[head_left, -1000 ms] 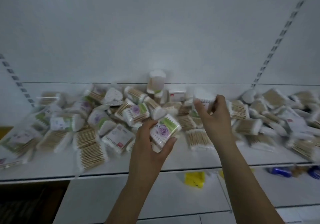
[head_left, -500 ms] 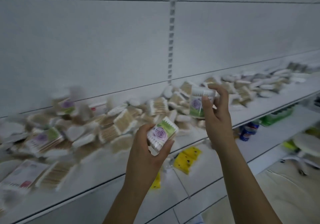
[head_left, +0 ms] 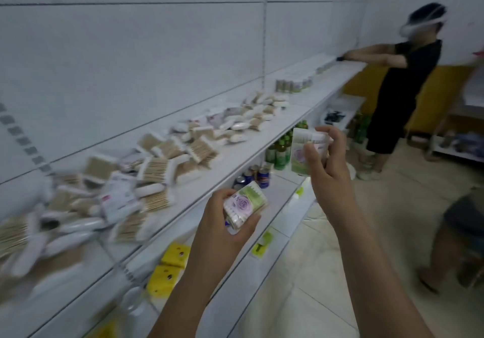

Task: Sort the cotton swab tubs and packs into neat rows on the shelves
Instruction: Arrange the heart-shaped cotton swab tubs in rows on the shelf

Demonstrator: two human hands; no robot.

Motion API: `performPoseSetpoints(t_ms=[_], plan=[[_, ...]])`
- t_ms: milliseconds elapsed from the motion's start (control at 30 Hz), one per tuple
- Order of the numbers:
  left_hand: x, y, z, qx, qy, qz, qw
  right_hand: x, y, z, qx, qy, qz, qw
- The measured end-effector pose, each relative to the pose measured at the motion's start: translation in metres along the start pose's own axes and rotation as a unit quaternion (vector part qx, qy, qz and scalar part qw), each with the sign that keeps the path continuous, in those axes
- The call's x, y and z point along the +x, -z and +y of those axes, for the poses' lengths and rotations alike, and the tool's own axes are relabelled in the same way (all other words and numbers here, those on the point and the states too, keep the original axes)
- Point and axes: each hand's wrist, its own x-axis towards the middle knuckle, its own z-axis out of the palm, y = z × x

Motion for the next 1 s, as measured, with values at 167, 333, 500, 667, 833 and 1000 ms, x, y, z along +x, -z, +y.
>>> performPoseSetpoints(t_ms=[167, 333, 500, 667, 833, 1000], plan=[[0.045, -0.062, -0.007, -0.014, 0.007, -0.070, 0.997, 0.035, 0.044, 0.038, -0.047, -0.013, 0.042, 0.998], [0.105, -0.112, -0.018, -0.009, -0.003, -0.111, 0.994, 0.084, 0.065, 0.086, -0.057, -0.012, 0.052, 0.997], [0.185, -0.153, -0.025, -0.015, -0.009, -0.127, 0.992, 0.154, 0.067, 0.124, -0.091, -0.007, 0.053, 0.994], [0.271, -0.190, -0.023, -0.056, -0.008, -0.137, 0.989, 0.229, 0.076, 0.145, -0.124, -0.004, 0.063, 0.990], [0.328, -0.234, -0.025, -0.055, -0.024, -0.163, 0.985, 0.275, 0.100, 0.172, -0.137, -0.004, 0.093, 0.986], [0.376, -0.287, -0.029, -0.039, -0.033, -0.193, 0.980, 0.323, 0.131, 0.217, -0.142, -0.007, 0.102, 0.985]])
